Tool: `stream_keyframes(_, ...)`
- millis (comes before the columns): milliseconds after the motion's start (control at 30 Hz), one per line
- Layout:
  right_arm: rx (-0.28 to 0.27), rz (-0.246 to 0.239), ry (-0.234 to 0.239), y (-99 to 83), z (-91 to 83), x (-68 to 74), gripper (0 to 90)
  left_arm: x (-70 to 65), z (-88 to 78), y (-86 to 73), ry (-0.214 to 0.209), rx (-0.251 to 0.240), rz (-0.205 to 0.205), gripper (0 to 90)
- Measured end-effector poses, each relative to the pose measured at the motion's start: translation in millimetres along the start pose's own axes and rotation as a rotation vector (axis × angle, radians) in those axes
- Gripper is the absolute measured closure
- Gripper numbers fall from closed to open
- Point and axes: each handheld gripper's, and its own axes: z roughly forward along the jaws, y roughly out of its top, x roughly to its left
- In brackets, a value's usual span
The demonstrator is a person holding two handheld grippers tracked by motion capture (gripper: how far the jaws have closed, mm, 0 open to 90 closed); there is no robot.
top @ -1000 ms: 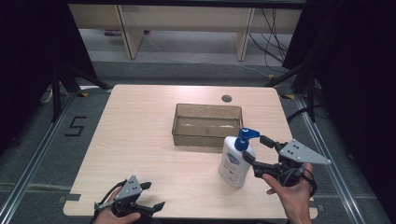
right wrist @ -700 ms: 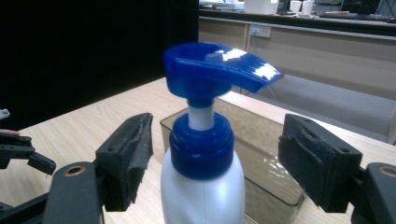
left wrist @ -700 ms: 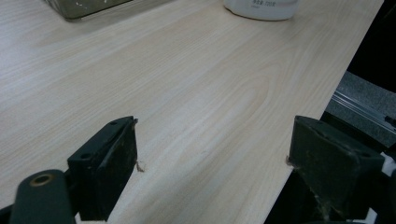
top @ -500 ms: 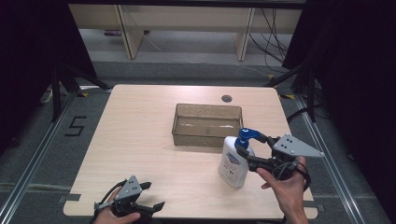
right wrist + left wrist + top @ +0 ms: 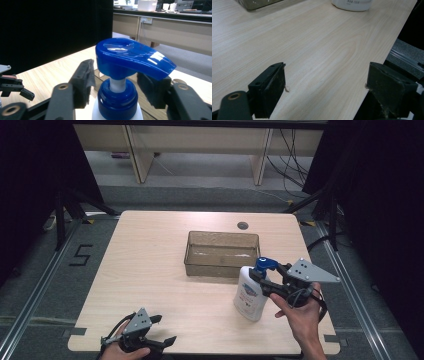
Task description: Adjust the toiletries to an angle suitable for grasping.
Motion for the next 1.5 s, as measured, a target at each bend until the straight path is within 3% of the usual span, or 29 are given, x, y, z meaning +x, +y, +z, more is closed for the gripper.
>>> stream_keyframes(200, -0.017, -0.014, 0.002, -0.1, 1.7, -1.7, 59.1, 0.6, 0.4, -0.1, 0.004, 0.001, 0.002, 14.9)
stream_keyframes(267, -0.021, -0.032, -0.017, -0.1, 1.6, -2.4, 60.0, 0.6, 0.4, -0.2, 0.002, -0.001, 0.001, 14.9)
stream_keyframes(333, -0.01, -0.01, -0.01, -0.3, 1.4, 0.0, 60.8, 0.7, 0.3, -0.2, 0.003, 0.0, 0.002, 14.9)
stream_keyframes(367, -0.022, -0.053, -0.035, -0.1, 1.7, -1.2, 61.2, 0.3, 0.5, -0.2, 0.0, -0.005, -0.003, 14.9)
stream_keyframes(400, -0.017, -0.023, -0.019, -0.5, 2.0, 1.5, 62.0, 0.4, 0.6, -0.3, -0.001, -0.006, -0.004, 14.9)
stream_keyframes(467, -0.028, -0.067, -0.05, 0.2, 1.8, 1.7, 62.1, 0.7, 0.4, -0.2, 0.002, 0.0, 0.001, 14.9)
stream_keyframes(700, -0.021, -0.055, -0.063, 0.5, 2.6, 4.5, 62.2, 0.1, -0.1, 0.0, 0.005, 0.004, -0.004, 14.9)
stream_keyframes(767, -0.019, -0.079, -0.07, 2.1, 3.7, 2.9, 62.3, 0.5, 0.8, -0.3, -0.004, -0.007, -0.003, 14.9)
stream_keyframes(800, -0.023, -0.071, -0.063, 2.2, 4.7, 2.6, 62.3, 1.1, -0.4, 0.5, -0.01, 0.01, 0.004, 14.9)
stream_keyframes(933, -0.005, -0.051, -0.068, 4.0, 6.5, 2.4, 62.2, 0.8, -0.3, 0.2, -0.008, 0.003, 0.003, 14.9)
stream_keyframes(1133, -0.016, -0.066, -0.076, 6.7, 10.5, -1.0, 62.3, 0.5, -0.4, 0.3, -0.011, -0.001, 0.001, 14.9)
stream_keyframes(1233, -0.019, -0.043, -0.073, 9.3, 9.5, -1.8, 62.3, 0.5, -0.5, 0.4, -0.01, 0.001, -0.001, 14.9)
stream_keyframes(1500, -0.056, -0.061, -0.072, 22.4, 8.7, -1.7, 62.3, 1.5, -0.6, 0.1, -0.009, -0.005, -0.002, 14.9)
